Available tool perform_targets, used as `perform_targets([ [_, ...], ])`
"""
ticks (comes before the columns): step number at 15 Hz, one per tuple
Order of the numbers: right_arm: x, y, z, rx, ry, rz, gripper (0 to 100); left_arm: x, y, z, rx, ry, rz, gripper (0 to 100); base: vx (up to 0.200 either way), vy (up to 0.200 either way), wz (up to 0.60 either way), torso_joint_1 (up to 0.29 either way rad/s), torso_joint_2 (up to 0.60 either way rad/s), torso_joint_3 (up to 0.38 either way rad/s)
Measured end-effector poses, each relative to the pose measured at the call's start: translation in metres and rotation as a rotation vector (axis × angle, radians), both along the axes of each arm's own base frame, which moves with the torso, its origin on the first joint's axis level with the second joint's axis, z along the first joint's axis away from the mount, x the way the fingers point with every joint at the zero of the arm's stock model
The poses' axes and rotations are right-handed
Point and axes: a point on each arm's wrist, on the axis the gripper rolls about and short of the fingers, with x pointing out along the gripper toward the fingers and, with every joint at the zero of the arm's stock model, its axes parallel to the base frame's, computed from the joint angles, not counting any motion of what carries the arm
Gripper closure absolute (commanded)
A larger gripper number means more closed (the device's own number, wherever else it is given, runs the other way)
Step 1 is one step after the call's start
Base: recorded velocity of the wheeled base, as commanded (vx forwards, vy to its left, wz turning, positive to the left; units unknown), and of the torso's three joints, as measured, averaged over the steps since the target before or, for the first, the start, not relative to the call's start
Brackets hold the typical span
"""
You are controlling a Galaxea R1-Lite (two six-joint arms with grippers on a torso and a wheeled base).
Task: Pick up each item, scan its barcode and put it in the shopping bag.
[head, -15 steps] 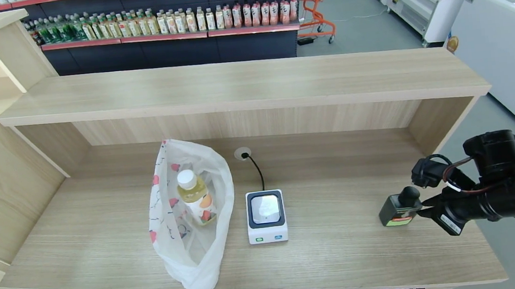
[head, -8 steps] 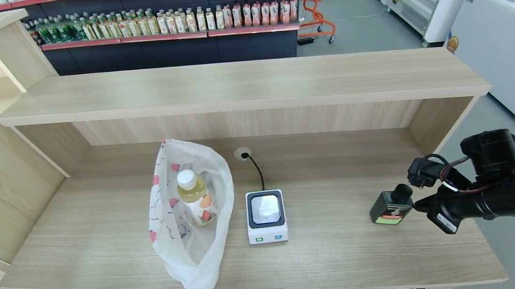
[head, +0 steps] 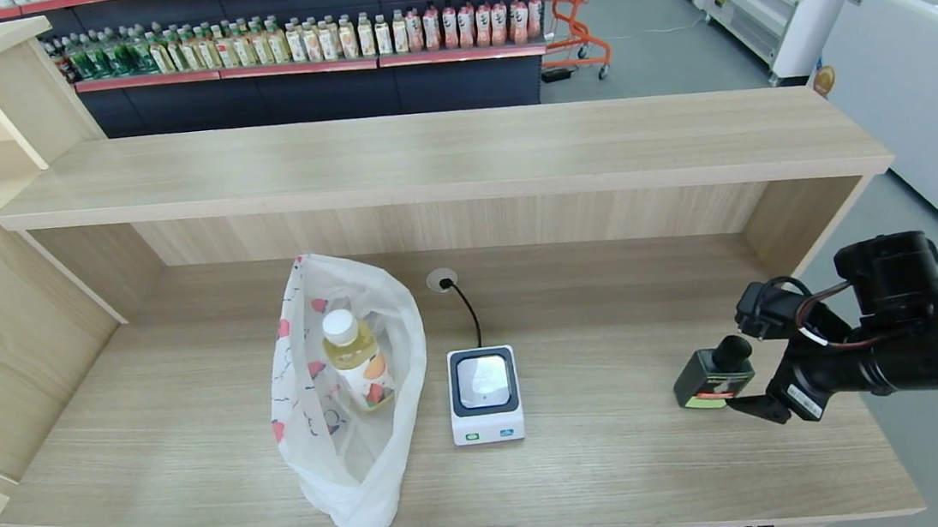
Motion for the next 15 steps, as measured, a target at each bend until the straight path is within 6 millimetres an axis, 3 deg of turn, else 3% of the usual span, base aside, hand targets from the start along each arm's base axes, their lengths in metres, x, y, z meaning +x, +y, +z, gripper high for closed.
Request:
perform_targets([
  [5, 0.021, 0.015, -0.021, 0.036, 0.004, 0.076, 0, 0.000, 0.000, 0.000, 0.000, 0.000, 0.000, 0, 0.000, 0.000, 0.00, 0.000, 0.00, 0.000],
  [6, 0.026, 0.016, -0.024, 0.048, 0.008, 0.090, 100, 0.000, 0.000, 0.000, 0.000, 0.000, 0.000, 0, 0.000, 0.000, 0.00, 0.000, 0.00, 0.000],
  [11, 0.029, 0.019, -0.032, 0.057, 0.031, 0.103, 100, 0.000, 0.000, 0.000, 0.000, 0.000, 0.000, 0, 0.000, 0.000, 0.00, 0.000, 0.00, 0.000],
  [15, 0.014, 0.011, -0.018, 0.059, -0.042, 0.085, 100, 0.000, 0.000, 0.000, 0.000, 0.001, 0.000, 0, 0.000, 0.000, 0.00, 0.000, 0.00, 0.000],
])
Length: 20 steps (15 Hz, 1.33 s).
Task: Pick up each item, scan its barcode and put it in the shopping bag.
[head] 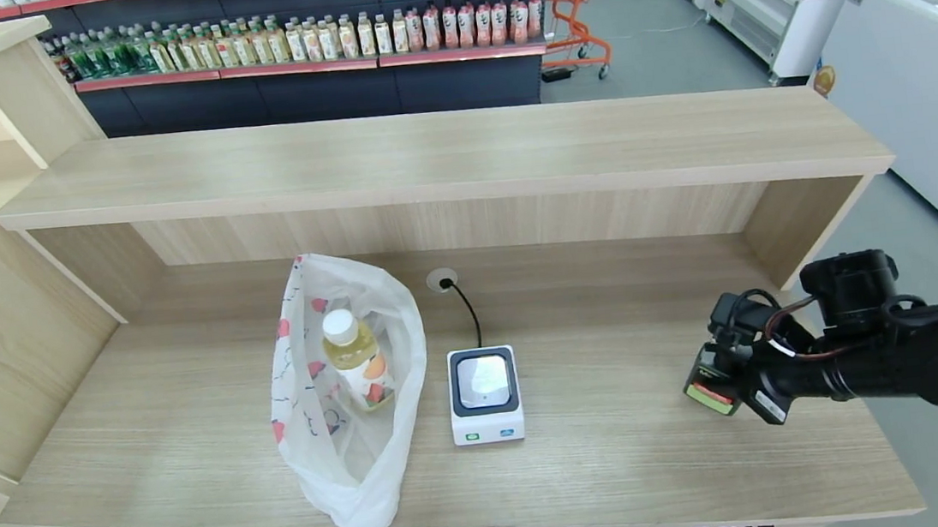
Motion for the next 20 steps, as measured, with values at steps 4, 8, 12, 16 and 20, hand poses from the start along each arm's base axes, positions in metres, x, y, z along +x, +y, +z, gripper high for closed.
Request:
perform_targets([
  [4, -0.046, -0.018, 0.038, 0.003, -0.220, -0.050, 100, 0.000, 0.000, 0.000, 0.000, 0.000, 0.000, 0, 0.000, 0.000, 0.00, 0.000, 0.00, 0.000],
  [8, -0.105, -0.025, 0.076, -0.091, -0.596, 0.300, 100, 0.000, 0.000, 0.000, 0.000, -0.001, 0.000, 0, 0.000, 0.000, 0.00, 0.000, 0.00, 0.000],
  [12, -0.132, -0.020, 0.063, -0.453, -0.940, 0.937, 100, 0.000, 0.000, 0.000, 0.000, -0.001, 0.000, 0, 0.000, 0.000, 0.00, 0.000, 0.00, 0.000],
  [16, -0.136, 0.005, 0.046, -0.562, -1.161, 1.300, 100, 0.000, 0.000, 0.000, 0.000, -0.001, 0.000, 0, 0.000, 0.000, 0.00, 0.000, 0.00, 0.000],
  [20, -0.122, 0.034, 0.033, -0.589, -1.362, 1.504, 100, 0.000, 0.000, 0.000, 0.000, -0.001, 0.000, 0, 0.000, 0.000, 0.00, 0.000, 0.00, 0.000],
])
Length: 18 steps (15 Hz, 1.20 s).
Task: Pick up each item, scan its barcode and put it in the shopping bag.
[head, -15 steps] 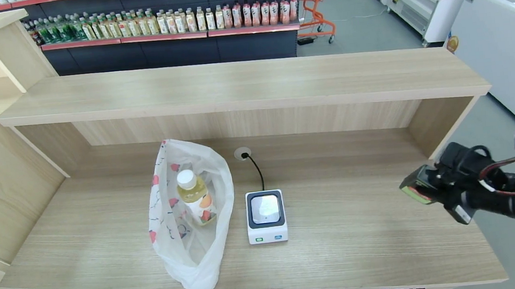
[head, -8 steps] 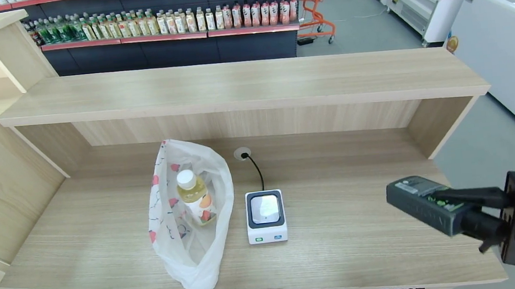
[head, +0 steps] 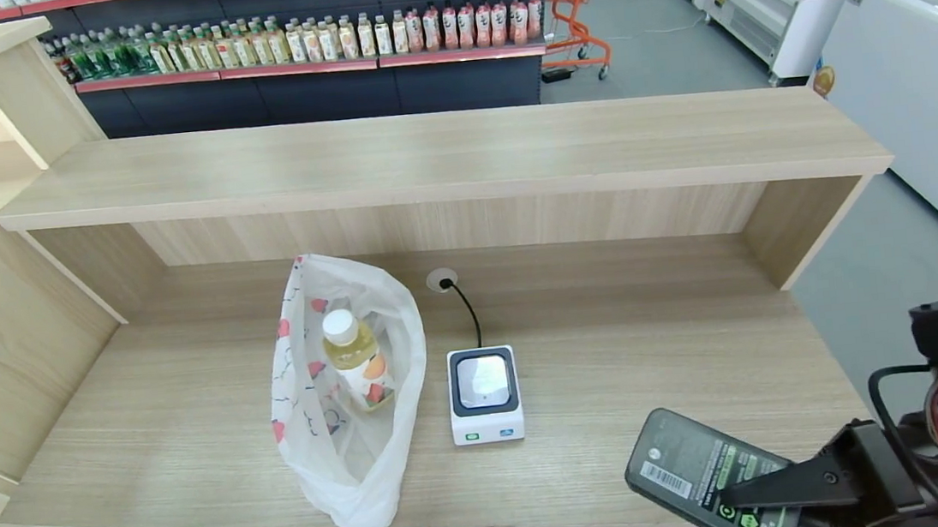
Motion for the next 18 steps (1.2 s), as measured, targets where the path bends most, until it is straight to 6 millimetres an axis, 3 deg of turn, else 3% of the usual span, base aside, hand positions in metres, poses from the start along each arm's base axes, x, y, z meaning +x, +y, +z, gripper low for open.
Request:
perform_targets([
  [5, 0.026, 0.025, 0.001, 0.047, -0.061, 0.162, 100, 0.000, 0.000, 0.000, 0.000, 0.001, 0.000, 0, 0.000, 0.000, 0.00, 0.000, 0.00, 0.000],
  [18, 0.054, 0.050, -0.011, 0.062, -0.141, 0.252, 100, 0.000, 0.000, 0.000, 0.000, 0.000, 0.000, 0, 0.000, 0.000, 0.00, 0.000, 0.00, 0.000],
])
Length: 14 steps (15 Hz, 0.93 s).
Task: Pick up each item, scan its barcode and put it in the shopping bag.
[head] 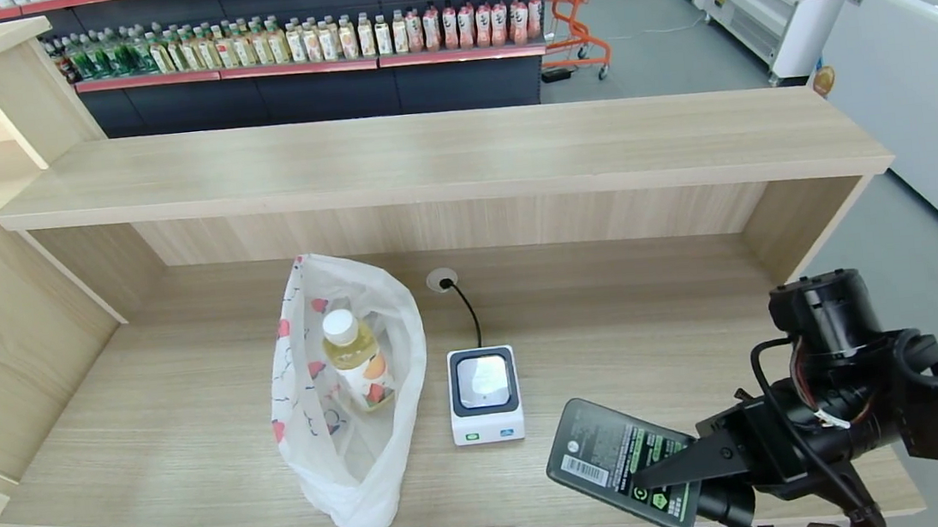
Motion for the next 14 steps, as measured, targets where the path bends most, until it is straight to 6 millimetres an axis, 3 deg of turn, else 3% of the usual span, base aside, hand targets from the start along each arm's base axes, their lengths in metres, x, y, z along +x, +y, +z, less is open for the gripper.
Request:
perform_targets([
  [8, 0.008, 0.026, -0.010, -0.005, 0.011, 0.076, 100, 0.000, 0.000, 0.000, 0.000, 0.000, 0.000, 0, 0.000, 0.000, 0.00, 0.000, 0.00, 0.000],
  [14, 0.010, 0.028, -0.015, -0.012, 0.026, 0.079, 100, 0.000, 0.000, 0.000, 0.000, 0.000, 0.000, 0, 0.000, 0.000, 0.00, 0.000, 0.00, 0.000],
])
